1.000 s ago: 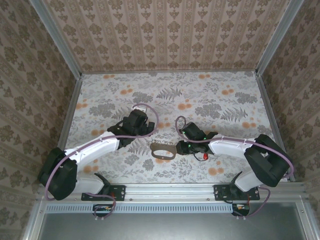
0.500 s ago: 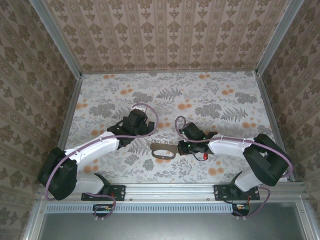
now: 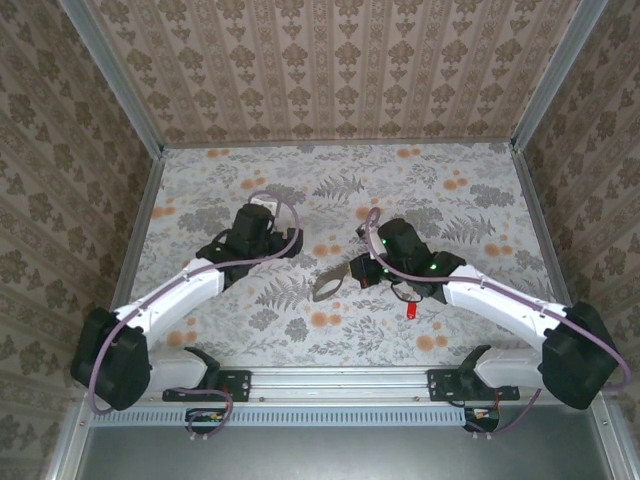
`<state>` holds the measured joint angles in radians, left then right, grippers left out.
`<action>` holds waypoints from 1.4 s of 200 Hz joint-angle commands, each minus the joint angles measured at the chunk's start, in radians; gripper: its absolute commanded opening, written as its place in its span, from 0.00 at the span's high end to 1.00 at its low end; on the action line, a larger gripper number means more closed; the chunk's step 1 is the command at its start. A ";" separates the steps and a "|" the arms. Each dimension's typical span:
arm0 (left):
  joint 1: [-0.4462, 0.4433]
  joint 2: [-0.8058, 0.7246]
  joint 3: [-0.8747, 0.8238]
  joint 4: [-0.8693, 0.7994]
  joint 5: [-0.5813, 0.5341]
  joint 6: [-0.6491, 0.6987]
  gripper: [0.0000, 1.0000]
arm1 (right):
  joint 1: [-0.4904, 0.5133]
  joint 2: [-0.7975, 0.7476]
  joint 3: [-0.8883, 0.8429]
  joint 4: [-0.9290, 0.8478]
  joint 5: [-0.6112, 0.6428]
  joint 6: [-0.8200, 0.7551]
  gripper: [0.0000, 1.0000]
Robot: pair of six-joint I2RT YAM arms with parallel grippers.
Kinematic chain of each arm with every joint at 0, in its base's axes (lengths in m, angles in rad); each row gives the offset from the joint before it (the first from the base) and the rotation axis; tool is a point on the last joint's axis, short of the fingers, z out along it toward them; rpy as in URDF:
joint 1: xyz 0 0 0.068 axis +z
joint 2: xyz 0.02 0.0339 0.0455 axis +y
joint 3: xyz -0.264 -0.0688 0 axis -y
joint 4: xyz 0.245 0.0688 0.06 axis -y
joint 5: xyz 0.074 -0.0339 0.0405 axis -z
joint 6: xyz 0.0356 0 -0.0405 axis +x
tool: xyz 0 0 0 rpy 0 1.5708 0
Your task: Put the keys on the keyring
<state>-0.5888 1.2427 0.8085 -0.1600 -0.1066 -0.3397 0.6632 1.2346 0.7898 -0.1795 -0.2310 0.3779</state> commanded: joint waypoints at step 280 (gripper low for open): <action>0.009 0.160 0.162 0.340 0.968 0.125 0.53 | -0.287 0.080 0.133 0.253 -0.631 -0.164 1.00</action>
<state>-0.5762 1.3891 0.9516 0.1417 0.7933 -0.2375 0.3801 1.3087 0.8894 0.0525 -0.8238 0.2119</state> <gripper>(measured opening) 0.473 0.066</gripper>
